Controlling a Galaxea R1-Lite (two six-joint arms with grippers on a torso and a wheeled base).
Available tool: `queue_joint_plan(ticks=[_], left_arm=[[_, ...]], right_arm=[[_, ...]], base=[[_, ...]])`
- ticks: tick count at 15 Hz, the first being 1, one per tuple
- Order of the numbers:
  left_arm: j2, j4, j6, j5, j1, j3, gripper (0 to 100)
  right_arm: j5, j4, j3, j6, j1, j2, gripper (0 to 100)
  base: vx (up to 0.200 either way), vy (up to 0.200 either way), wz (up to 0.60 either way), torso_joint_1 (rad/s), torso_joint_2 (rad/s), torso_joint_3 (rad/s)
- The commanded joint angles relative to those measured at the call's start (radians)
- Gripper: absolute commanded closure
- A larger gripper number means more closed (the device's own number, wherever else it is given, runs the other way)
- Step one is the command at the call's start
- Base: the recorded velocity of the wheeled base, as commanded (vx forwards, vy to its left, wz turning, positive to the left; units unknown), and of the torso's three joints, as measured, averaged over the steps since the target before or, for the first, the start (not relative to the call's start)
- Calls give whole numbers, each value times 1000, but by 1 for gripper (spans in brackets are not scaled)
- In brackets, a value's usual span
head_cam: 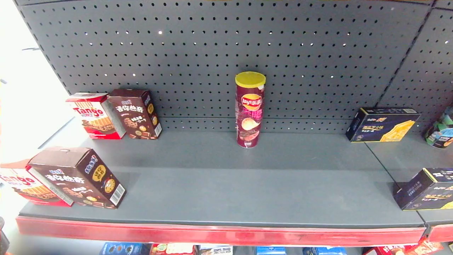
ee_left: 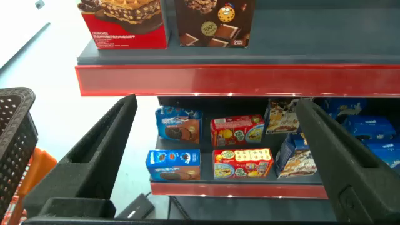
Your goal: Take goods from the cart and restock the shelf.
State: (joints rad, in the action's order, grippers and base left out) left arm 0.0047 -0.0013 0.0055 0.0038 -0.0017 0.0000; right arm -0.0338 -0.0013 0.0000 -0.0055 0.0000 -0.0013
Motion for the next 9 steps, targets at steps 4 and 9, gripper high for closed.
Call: queue_joint_plan(ticks=[4, 9], left_arm=[[0, 1, -1, -1, 0, 0, 0], [0, 1, -1, -1, 0, 0, 0]], right_arm=[[-1, 1, 0, -2, 0, 1, 0], [-1, 1, 0, -4, 0, 1, 0]], base=[[0, 0, 150, 1, 1, 2], [0, 0, 600, 4, 1, 0]])
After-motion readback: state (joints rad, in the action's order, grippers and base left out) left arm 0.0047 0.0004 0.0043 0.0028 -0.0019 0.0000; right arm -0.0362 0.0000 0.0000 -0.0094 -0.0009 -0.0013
